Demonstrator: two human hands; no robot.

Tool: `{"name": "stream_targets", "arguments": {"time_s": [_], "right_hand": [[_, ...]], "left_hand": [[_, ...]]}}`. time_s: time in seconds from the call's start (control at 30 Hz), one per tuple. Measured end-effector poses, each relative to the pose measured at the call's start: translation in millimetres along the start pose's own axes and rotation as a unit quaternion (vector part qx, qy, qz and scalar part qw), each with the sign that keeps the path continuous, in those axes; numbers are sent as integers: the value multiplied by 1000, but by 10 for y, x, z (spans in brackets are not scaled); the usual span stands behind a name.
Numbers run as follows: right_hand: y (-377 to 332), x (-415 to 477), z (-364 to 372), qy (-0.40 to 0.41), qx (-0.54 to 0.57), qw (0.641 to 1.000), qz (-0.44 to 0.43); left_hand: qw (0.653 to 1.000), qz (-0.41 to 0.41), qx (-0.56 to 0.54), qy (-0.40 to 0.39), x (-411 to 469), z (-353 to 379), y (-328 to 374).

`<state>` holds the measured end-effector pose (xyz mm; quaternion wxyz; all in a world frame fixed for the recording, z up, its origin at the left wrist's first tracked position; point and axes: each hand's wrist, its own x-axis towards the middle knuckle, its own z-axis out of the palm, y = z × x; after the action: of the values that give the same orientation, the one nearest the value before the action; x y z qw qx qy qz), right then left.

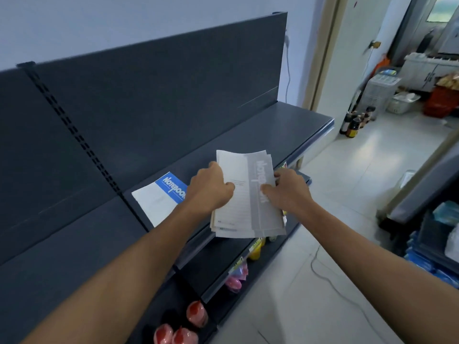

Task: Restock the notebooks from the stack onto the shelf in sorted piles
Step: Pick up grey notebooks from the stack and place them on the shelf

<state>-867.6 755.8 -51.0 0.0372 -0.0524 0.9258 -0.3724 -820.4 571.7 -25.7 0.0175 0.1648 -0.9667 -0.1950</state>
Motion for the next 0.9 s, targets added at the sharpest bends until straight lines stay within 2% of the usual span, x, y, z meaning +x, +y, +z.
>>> {"name": "stream_targets", "arguments": {"time_s": [0.43,0.67,0.9], "right_hand": [[-40,1169,187,-83,-19,994,-70],[-300,1694,540,-115,-77,982,-129],[-513,1974,876,-176,-135,959,-175]], "left_hand": [[994,-97,-13,52,779,266,-23],[983,-161,-51,69,1143,373,-294],[961,-259,-63,76,1204,518,-518]]}}
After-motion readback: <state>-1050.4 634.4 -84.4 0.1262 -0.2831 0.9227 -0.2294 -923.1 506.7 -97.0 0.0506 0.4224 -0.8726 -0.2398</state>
